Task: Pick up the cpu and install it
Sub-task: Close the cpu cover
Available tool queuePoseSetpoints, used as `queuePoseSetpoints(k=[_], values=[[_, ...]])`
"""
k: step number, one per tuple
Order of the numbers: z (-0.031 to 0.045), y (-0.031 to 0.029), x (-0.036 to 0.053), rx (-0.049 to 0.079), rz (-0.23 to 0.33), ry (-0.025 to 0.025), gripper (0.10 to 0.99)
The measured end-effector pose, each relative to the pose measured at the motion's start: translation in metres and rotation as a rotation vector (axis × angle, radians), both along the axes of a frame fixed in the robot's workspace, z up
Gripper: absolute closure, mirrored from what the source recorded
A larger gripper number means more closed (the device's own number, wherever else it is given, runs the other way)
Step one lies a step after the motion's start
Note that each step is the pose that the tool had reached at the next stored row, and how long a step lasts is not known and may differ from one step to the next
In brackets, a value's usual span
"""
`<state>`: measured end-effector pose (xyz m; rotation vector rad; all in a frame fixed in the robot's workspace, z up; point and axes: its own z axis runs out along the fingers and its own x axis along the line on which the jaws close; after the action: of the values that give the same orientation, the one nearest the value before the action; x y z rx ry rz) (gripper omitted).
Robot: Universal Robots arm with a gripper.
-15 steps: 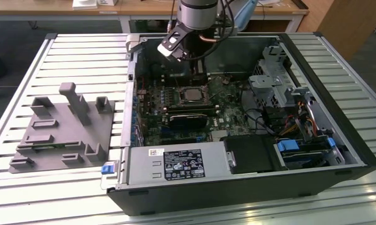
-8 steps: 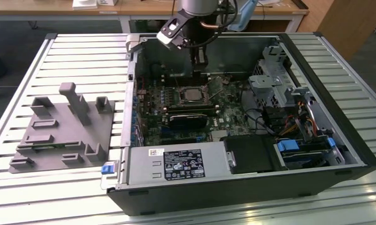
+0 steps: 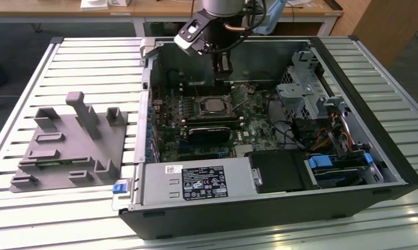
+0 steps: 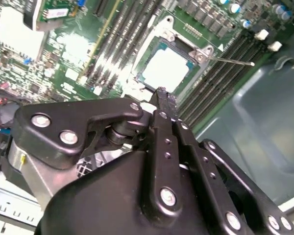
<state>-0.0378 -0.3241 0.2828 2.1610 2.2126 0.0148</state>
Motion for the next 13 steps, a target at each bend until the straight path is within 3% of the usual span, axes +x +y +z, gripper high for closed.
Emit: queuePoseSetpoints(k=[3,8,13], values=[[-0.0001,-0.0021,0.0019,0.000,0.000,0.0005,0.980],[-0.0021,-0.0022,0.0211,0.000,0.001,0.0125,0.980],[-0.0069,-0.0022,0.0280,0.000,0.020,0.0140,0.980]])
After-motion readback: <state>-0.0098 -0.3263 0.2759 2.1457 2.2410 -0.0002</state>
